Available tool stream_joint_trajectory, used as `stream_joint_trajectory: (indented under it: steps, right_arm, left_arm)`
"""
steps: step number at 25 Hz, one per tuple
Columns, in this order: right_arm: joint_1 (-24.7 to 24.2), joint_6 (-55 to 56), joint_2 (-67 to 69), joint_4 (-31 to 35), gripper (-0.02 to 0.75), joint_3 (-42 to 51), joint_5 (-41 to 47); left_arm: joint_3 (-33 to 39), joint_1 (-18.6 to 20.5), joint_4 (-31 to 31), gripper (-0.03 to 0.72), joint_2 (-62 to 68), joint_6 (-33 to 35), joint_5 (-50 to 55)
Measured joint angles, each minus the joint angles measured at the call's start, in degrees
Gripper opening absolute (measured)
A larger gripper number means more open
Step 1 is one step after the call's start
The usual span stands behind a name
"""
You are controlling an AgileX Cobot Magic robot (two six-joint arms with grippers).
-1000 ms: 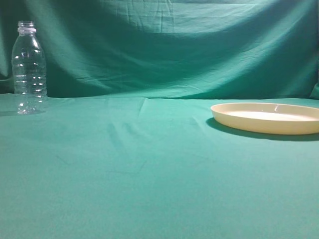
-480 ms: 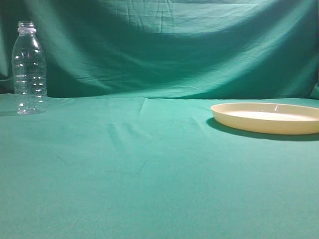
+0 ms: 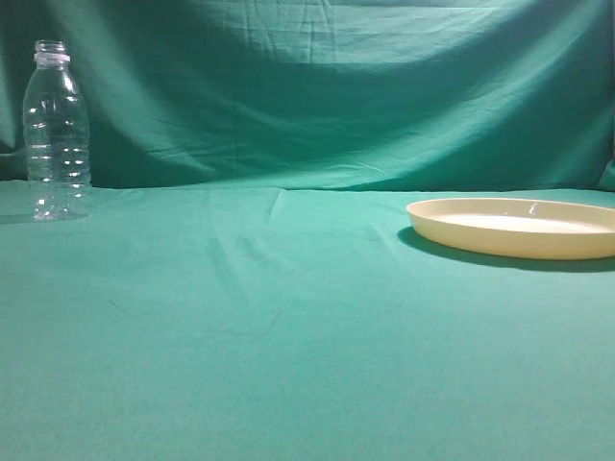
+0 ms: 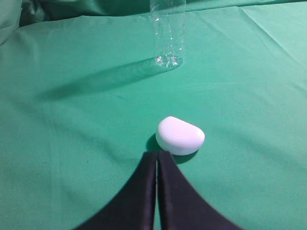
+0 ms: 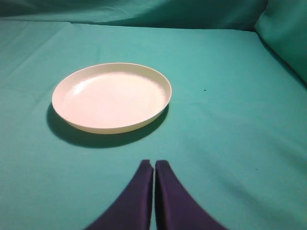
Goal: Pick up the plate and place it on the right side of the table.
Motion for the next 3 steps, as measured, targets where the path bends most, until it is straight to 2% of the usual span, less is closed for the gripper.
stream_joint_trajectory:
  steps: [3]
  right_arm:
    - [0.0,0.09,0.0,0.0,0.0,0.0,0.0]
  left_arm:
    - [0.0,0.0,0.0,0.0,0.0,0.0,0.0]
